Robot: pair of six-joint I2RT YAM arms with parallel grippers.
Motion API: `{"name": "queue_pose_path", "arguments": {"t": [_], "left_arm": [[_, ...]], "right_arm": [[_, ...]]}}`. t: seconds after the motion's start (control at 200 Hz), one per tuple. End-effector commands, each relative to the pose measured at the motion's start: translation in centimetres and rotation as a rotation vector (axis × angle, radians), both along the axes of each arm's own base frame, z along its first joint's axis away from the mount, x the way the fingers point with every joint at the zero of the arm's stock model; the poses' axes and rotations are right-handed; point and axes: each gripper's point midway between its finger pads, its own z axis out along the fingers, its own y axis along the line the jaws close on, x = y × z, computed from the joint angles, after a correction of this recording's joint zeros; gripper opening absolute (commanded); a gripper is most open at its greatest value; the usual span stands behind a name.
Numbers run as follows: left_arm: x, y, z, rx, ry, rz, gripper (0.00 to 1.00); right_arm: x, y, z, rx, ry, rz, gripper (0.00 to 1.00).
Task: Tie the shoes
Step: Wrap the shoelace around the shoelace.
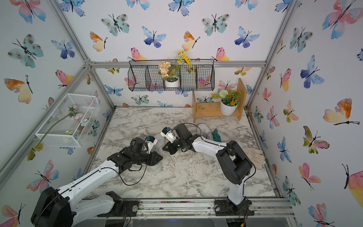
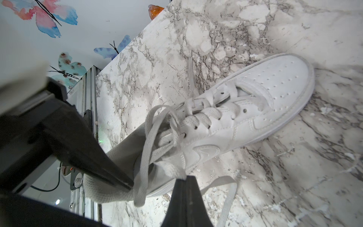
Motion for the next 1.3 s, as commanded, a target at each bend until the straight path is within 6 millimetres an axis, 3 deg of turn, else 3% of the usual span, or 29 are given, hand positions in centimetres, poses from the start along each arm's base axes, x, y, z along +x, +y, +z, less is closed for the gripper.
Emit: {"name": "queue_pose_path", "arguments": {"t": [0.0, 0.085, 0.255, 0.526, 0.716, 0.921, 1.121, 1.291], "left_arm": [[-0.2, 0.1, 2.8, -0.02, -0.052, -0.008, 0.45], [-0.1, 0.8, 4.1, -0.011, -0.073, 0.027, 0.52], [1.3, 2.6, 6.1, 0.008, -0.093, 0.128, 0.56], [5.6, 6.3, 4.2, -0.044, 0.027, 0.258, 0.49], [6.4, 4.9, 2.2, -0.079, 0.125, 0.171, 0.46], [6.9, 4.8, 0.3, -0.069, 0.163, 0.185, 0.43], [6.9, 4.4, 0.1, -0.089, 0.172, 0.172, 0.28], [7.0, 4.4, -0.1, -0.085, 0.175, 0.173, 0.26]], "right_arm": [[0.5, 0.1, 1.2, 0.011, -0.03, 0.002, 0.02], [0.6, 0.1, 1.0, 0.003, -0.032, 0.0, 0.02], [0.7, 0.1, 1.1, 0.002, -0.036, -0.001, 0.02], [0.6, 0.2, 1.0, 0.003, -0.031, 0.003, 0.02], [0.6, 0.2, 1.1, 0.007, -0.03, 0.003, 0.02], [0.6, 0.3, 1.1, 0.01, -0.029, 0.007, 0.02], [0.6, 0.2, 1.1, 0.006, -0.032, 0.004, 0.02], [0.7, 0.3, 1.3, 0.008, -0.036, 0.004, 0.02]]}}
